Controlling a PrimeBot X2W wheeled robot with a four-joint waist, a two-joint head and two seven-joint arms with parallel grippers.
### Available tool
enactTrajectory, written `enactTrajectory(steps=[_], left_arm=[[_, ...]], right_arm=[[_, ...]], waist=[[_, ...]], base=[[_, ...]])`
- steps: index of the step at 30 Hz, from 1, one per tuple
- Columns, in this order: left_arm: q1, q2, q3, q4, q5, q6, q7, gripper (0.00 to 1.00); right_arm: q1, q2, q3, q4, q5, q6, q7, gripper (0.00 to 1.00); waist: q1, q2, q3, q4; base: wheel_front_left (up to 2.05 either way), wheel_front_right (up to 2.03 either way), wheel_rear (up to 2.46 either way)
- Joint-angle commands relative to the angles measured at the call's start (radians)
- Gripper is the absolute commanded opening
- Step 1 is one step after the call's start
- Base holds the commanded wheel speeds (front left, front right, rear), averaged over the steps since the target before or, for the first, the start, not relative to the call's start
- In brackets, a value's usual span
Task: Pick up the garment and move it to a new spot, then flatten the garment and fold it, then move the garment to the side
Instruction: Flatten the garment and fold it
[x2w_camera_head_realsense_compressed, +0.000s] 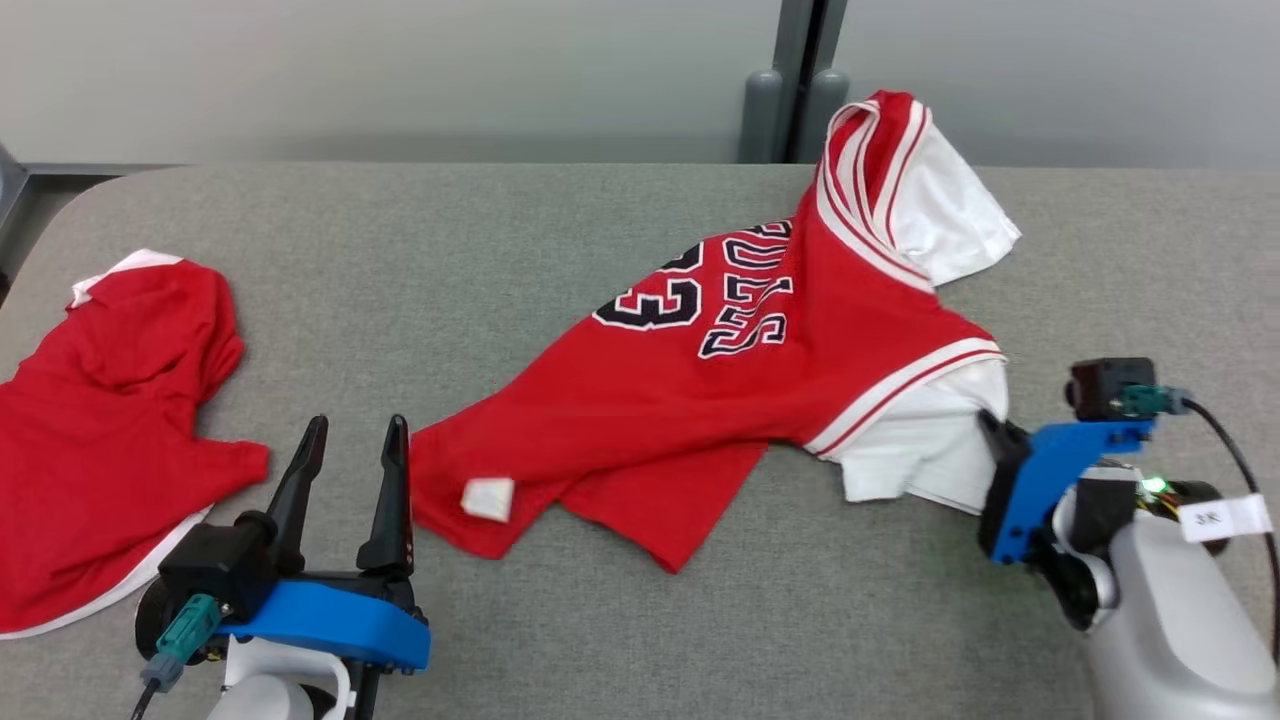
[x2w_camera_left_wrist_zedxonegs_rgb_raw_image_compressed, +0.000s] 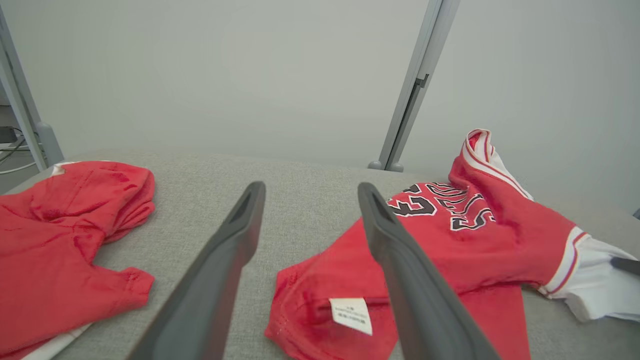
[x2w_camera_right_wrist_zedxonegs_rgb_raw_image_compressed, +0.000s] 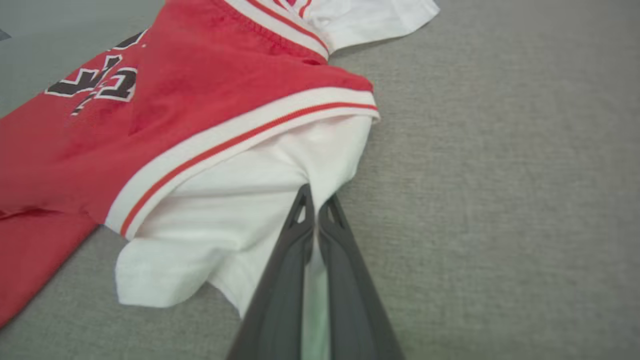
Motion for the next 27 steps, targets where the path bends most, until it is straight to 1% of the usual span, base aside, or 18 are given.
enactTrajectory(steps=[1,4,7,10,13,14,15,17,22,23,24,25,27], left_arm=[[0.010,0.006,0.009,-0.005,-0.006,0.007,-0.007,1.00],[0.025,0.012,0.017,-0.010,-0.010,0.012,-0.011,1.00],[0.035,0.016,0.021,-0.015,-0.015,0.018,-0.014,1.00],[0.040,0.020,0.025,-0.020,-0.017,0.021,-0.014,1.00],[0.042,0.027,0.027,-0.023,-0.017,0.021,-0.013,1.00],[0.043,0.029,0.027,-0.024,-0.018,0.021,-0.011,1.00],[0.045,0.031,0.026,-0.024,-0.018,0.022,-0.010,1.00],[0.051,0.034,0.024,-0.025,-0.020,0.023,-0.007,1.00],[0.072,0.033,0.016,-0.027,-0.024,0.028,-0.003,1.00],[0.072,0.033,0.016,-0.027,-0.024,0.028,-0.003,1.00],[0.077,0.031,0.015,-0.027,-0.026,0.028,-0.003,1.00],[0.081,0.028,0.013,-0.027,-0.026,0.032,-0.003,1.00],[0.094,0.026,0.012,-0.026,-0.028,0.036,-0.005,1.00]], right_arm=[[0.063,-0.019,-0.040,-0.073,-0.016,0.000,0.033,0.00],[0.145,-0.034,-0.107,-0.233,-0.049,0.000,0.101,0.00],[0.235,-0.014,-0.170,-0.384,-0.061,0.000,0.167,0.00],[0.300,0.007,-0.208,-0.486,-0.070,0.000,0.207,0.00],[0.347,0.023,-0.215,-0.528,-0.059,0.000,0.216,0.00],[0.356,0.026,-0.219,-0.538,-0.056,0.000,0.207,0.91],[0.360,0.027,-0.222,-0.546,-0.053,0.000,0.193,1.00],[0.376,0.031,-0.206,-0.556,-0.062,0.000,0.160,1.00],[0.416,0.033,-0.162,-0.593,-0.086,0.000,0.010,1.00],[0.416,0.033,-0.162,-0.593,-0.086,0.000,0.010,1.00],[0.426,0.031,-0.163,-0.598,-0.096,0.000,-0.021,1.00],[0.444,0.032,-0.152,-0.611,-0.099,0.000,-0.083,1.00],[0.462,0.032,-0.141,-0.620,-0.093,0.000,-0.147,1.00]], waist=[[-0.0001,0.0000,-0.018,-0.025],[-0.0001,0.0000,-0.025,-0.050],[-0.0001,0.0000,-0.029,-0.070],[-0.0001,0.0000,-0.030,-0.082],[-0.0001,0.0000,-0.030,-0.088],[-0.0001,0.0000,-0.031,-0.089],[-0.0001,0.0000,-0.033,-0.089],[-0.0001,0.0000,-0.038,-0.090],[-0.0001,0.0000,-0.057,-0.087],[-0.0001,0.0000,-0.057,-0.087],[-0.0001,0.0000,-0.061,-0.085],[-0.0001,0.0000,-0.070,-0.083],[-0.0001,0.0000,-0.080,-0.083]], base=[[0.00,0.00,0.00],[0.00,0.00,0.00],[0.00,0.00,0.00],[0.00,0.00,0.00],[0.00,0.00,0.00],[0.00,0.00,0.00],[0.00,0.00,0.00],[0.00,0.00,0.00],[0.00,0.00,0.00],[0.00,0.00,0.00],[0.00,0.00,0.00],[0.00,0.00,0.00],[0.00,0.00,0.00]])
